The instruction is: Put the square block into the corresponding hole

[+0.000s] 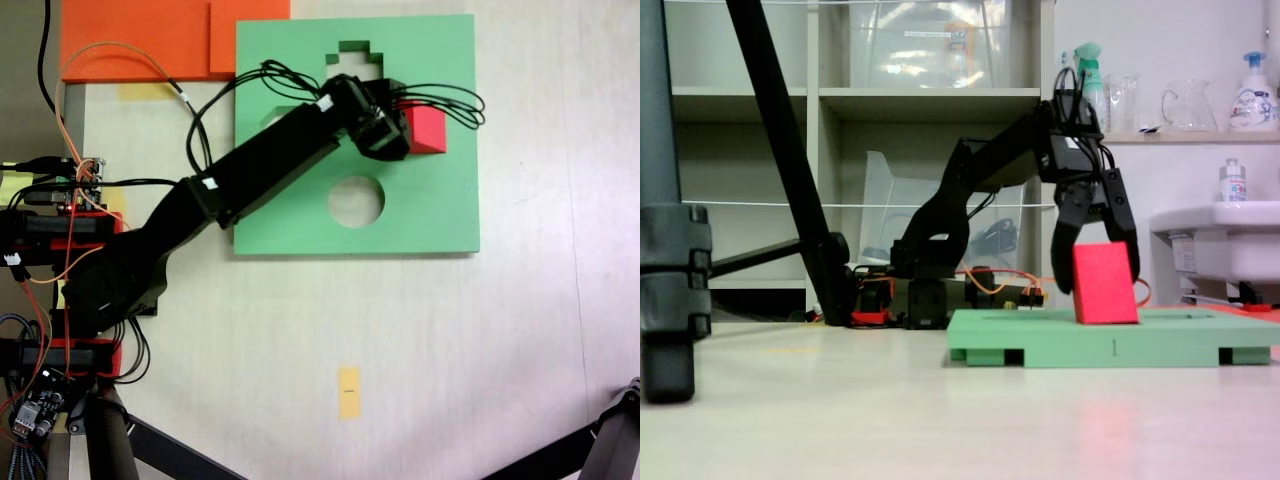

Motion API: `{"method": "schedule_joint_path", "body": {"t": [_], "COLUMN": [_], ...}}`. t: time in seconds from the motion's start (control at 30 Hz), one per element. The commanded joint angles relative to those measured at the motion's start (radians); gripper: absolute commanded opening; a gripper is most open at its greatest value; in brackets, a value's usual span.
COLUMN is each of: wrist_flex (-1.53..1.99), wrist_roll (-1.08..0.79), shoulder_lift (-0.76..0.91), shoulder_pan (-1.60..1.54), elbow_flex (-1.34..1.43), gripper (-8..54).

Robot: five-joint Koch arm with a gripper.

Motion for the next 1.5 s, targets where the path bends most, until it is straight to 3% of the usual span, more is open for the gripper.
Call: {"method": "schedule_joint_path", "body": {"t": [0.0,0.6,1.17,1.47], "wrist_flex": [-0.032,-0.127,0.115,0.135], "wrist_roll": [0.006,0.005,0.023,0.040], "shoulder_lift": [0.023,0.018,0.084,0.041], "shoulder_pan": [0.023,0.066,-0.009,-0.008], "elbow_flex": [-0.029,-0.044,-0.044,-0.043], "gripper": [12.7,12.7,12.6,12.7]}}
